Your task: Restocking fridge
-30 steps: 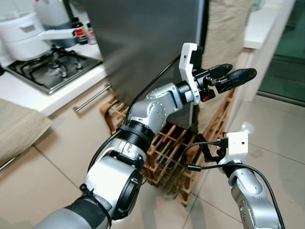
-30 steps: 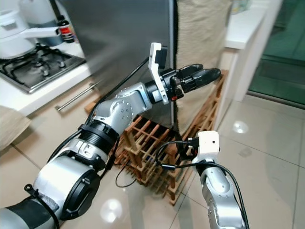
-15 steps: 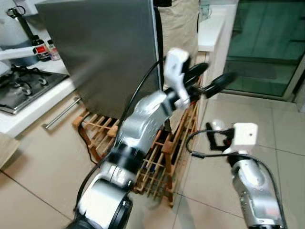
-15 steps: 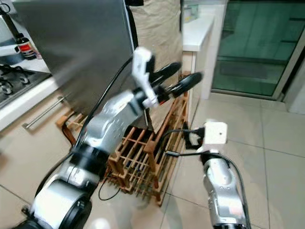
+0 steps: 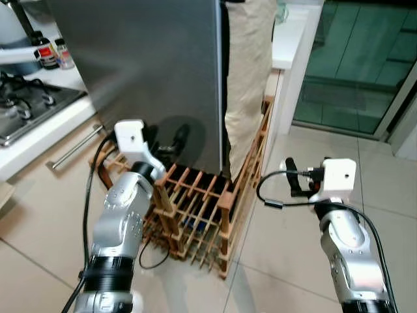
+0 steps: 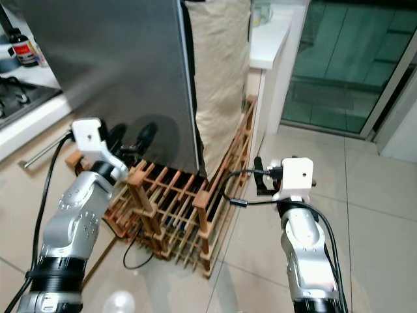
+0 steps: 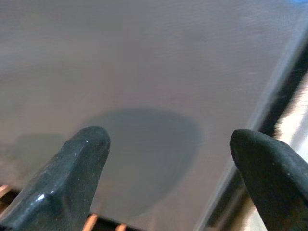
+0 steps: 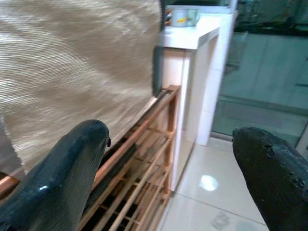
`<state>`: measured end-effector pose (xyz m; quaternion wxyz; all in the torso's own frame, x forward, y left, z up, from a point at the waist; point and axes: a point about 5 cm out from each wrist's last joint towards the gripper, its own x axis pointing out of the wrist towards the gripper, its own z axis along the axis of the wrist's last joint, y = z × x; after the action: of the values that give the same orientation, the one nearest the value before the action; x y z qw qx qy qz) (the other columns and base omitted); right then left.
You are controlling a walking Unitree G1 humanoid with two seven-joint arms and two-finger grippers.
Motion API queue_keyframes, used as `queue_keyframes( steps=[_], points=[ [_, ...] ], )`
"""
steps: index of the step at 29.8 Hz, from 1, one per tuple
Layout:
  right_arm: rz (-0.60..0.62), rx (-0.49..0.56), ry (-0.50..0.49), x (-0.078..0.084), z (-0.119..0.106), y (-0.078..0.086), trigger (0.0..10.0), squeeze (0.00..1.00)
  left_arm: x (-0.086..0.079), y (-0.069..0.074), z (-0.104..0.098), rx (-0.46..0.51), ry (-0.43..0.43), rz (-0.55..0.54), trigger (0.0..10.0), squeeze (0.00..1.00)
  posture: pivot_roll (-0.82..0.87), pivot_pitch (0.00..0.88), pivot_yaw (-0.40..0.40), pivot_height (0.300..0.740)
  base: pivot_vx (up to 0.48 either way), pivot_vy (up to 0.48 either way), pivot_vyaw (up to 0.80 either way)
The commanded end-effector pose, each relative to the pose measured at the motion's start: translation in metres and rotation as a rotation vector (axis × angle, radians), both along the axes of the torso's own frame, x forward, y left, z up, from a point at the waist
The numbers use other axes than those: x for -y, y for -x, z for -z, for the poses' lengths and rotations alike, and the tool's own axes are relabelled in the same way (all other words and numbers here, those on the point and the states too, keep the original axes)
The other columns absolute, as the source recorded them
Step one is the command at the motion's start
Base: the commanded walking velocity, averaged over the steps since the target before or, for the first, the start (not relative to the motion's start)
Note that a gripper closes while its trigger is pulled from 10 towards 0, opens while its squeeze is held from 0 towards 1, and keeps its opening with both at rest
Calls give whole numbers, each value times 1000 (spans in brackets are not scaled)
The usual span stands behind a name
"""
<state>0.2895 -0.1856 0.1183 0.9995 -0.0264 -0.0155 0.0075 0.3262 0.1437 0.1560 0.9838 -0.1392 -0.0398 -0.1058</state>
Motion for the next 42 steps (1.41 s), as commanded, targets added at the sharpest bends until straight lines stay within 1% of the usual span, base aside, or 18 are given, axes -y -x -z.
queue_keyframes(
  steps=[1, 3, 5, 8, 12, 14, 20, 24, 26, 28, 30, 34, 35, 36, 37, 38, 39, 42],
  points=[
    [-26, 4, 5, -6, -1, -4, 10000, 59, 5, -1, -2, -9, -14, -23, 10000, 0, -198, 0, 85, 740, 277, -386, -594],
    [-25, 13, 17, -6, -2, -5, 10000, 59, 11, -3, -2, -17, -23, -30, 10000, 0, -206, 0, 86, 740, 294, -375, -297],
    [-21, 16, 19, -6, -3, -5, 10000, 59, 12, -4, -2, -19, -26, -31, 10000, 0, -206, 0, 86, 740, 311, -364, 0],
    [-21, 25, 20, -4, -4, -5, 10000, 43, 17, -9, -4, -23, -53, -47, 10000, 0, -215, 0, 89, 740, 134, 0, 0],
    [-17, 21, 25, -3, -5, -6, 10000, 51, 20, -8, -3, -24, -72, -32, 10000, 0, -225, 0, 93, 740, 0, 0, -455],
    [-11, 21, 25, -2, -4, -5, 10000, 59, 19, -7, 3, -35, -98, -37, 10000, 0, -228, 0, 95, 740, 0, 0, -756],
    [-10, 26, 31, -2, -4, -5, 10000, 51, 16, -9, 6, -58, -106, -80, 10000, 0, -227, 0, 96, 740, 0, 0, -596],
    [-12, 31, 28, -3, -5, -5, 10000, 43, 13, -9, 4, -56, -85, -92, 10000, 0, -227, 0, 96, 740, 0, 0, 0],
    [-14, 31, 28, -2, -5, -5, 10000, 43, 11, -9, 2, -49, -94, -100, 10000, 0, -226, 0, 96, 740, 0, 0, 0],
    [-22, 30, 29, -3, -4, -5, 10000, 39, 8, -10, -3, -35, -93, -112, 10000, 0, -223, 0, 93, 740, 0, 0, 0],
    [-29, 29, 29, -5, -4, -5, 10000, 43, 9, -11, -7, -28, -89, -111, 10000, 0, -220, 0, 90, 740, 0, 0, 0],
    [-40, 27, 24, -8, -3, -6, 10000, 43, 18, -17, -12, -25, -76, -94, 10000, 0, -218, 0, 84, 740, 0, 0, 0],
    [-43, 26, 18, -9, -3, -6, 10000, 43, 26, -22, -17, -17, -61, -68, 10000, 0, -218, 0, 82, 740, 0, 0, 0],
    [-43, 26, 18, -9, -3, -6, 10000, 43, 26, -22, -17, -17, -61, -68, 10000, 0, -218, 0, 82, 740, 0, 0, 0],
    [-46, 25, 14, -10, -3, -7, 10000, 39, 34, -28, -24, -7, -59, -49, 10000, 0, -219, 0, 80, 740, 0, 0, 0],
    [-47, 24, 14, -10, -2, -7, 10000, 43, 37, -30, -27, -4, -55, -43, 10000, 0, -220, 0, 80, 740, 0, 0, 0],
    [-47, 24, 14, -10, -2, -7, 10000, 43, 37, -30, -27, -4, -55, -43, 10000, 0, -220, 0, 80, 740, 0, 0, 0],
    [-53, 24, 14, -11, -3, -8, 10000, 43, 43, -38, -36, 6, -48, -45, 10000, 0, -227, 0, 81, 740, 0, 0, 0]
  ],
)
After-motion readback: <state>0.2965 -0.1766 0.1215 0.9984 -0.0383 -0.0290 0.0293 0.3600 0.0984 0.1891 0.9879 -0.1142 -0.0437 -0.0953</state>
